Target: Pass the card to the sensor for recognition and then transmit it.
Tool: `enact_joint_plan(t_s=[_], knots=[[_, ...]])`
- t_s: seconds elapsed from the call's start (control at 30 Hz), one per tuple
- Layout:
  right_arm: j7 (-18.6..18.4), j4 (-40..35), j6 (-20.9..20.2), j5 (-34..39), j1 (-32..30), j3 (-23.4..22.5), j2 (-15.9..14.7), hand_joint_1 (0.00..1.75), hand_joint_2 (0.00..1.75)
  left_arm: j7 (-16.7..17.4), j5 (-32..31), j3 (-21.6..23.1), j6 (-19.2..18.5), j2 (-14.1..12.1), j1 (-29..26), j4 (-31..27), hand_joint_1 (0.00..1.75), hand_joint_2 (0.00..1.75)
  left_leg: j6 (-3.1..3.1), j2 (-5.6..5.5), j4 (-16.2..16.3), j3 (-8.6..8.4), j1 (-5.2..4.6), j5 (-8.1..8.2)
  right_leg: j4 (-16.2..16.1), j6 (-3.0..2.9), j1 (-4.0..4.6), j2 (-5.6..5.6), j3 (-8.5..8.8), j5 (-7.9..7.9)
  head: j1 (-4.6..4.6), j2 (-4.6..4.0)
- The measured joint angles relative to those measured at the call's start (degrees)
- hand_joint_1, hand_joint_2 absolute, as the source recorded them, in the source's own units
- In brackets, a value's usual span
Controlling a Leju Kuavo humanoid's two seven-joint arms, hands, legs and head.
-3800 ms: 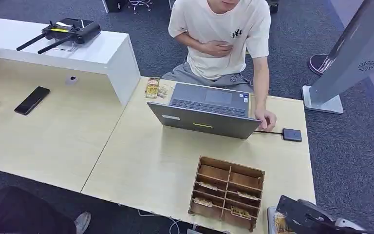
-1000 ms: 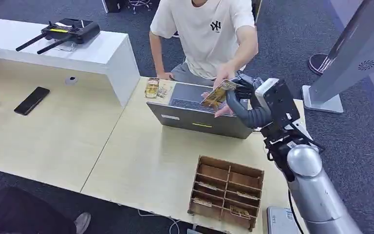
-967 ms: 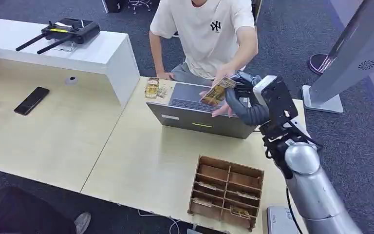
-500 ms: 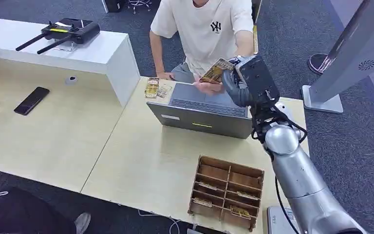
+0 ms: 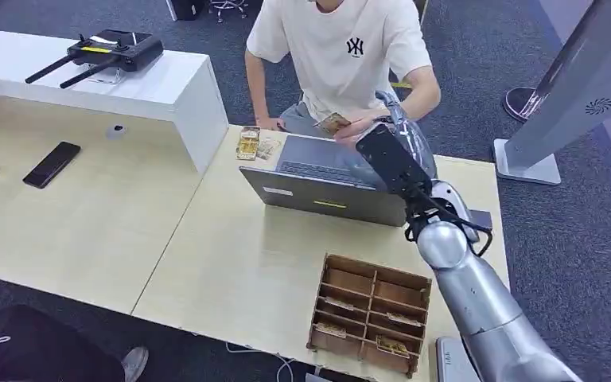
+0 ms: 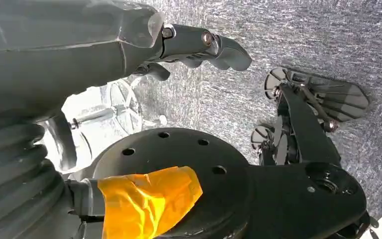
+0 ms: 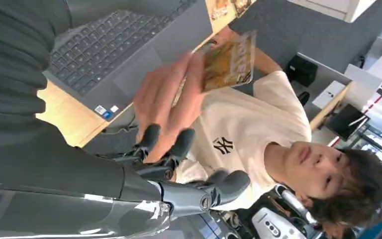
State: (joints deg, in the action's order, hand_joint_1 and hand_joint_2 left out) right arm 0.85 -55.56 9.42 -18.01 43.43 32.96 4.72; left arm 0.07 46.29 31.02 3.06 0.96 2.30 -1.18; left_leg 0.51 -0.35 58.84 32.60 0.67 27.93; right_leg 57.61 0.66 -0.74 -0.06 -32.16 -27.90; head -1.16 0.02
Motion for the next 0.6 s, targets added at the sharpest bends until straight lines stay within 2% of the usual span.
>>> enact_joint_plan(t_s=[0.17, 0.2, 0.23, 0.3, 0.6], knots=[[0.66, -0.77, 0.00, -0.35, -1.67, 0.00, 0.00, 0.00, 1.75, 0.00, 0.83, 0.31, 0.24, 0.05, -0.02, 0.00, 0.00, 1.75, 0.00, 0.01, 0.00, 0.00, 0.00, 0.00, 0.00, 0.00, 0.00, 0.00, -0.01, 0.00, 0.00, 0.00], [0.83, -1.18, 0.02, -0.44, -1.89, 0.00, 0.00, 0.33, 1.75, -0.02, 0.94, 0.33, 0.28, 0.07, -0.02, 0.00, 0.00, 1.75, 0.00, 0.01, 0.00, 0.00, 0.00, 0.00, 0.00, 0.00, 0.00, 0.00, -0.02, 0.00, 0.02, 0.00], [1.03, -1.53, 0.07, -0.44, -2.17, 0.00, 0.00, 1.38, 1.75, -0.02, 1.01, 0.37, 0.33, 0.09, -0.02, 0.00, 0.00, 1.75, 0.00, 0.01, 0.00, 0.00, 0.00, 0.00, 0.00, 0.00, 0.00, 0.01, -0.02, 0.00, 0.02, 0.00], [1.99, -3.59, 0.33, -0.48, -3.74, -0.07, -0.07, 1.75, 1.75, -0.09, 1.40, 0.46, 0.42, 0.17, -0.05, 0.00, 0.00, 1.75, 0.00, 0.00, 0.00, 0.00, 0.00, 0.00, -0.01, 0.00, 0.00, 0.00, -0.03, 0.00, 0.02, 0.00], [4.85, -17.78, 3.67, -4.81, -12.85, -0.63, -2.73, 1.75, 1.75, -1.42, 3.63, 0.90, 0.98, 0.96, -0.26, 0.00, 0.00, 1.75, 0.00, -0.01, 0.00, 0.04, -0.01, 0.02, -0.04, -0.01, -0.01, 0.00, -0.09, -0.01, -0.02, 0.00]])
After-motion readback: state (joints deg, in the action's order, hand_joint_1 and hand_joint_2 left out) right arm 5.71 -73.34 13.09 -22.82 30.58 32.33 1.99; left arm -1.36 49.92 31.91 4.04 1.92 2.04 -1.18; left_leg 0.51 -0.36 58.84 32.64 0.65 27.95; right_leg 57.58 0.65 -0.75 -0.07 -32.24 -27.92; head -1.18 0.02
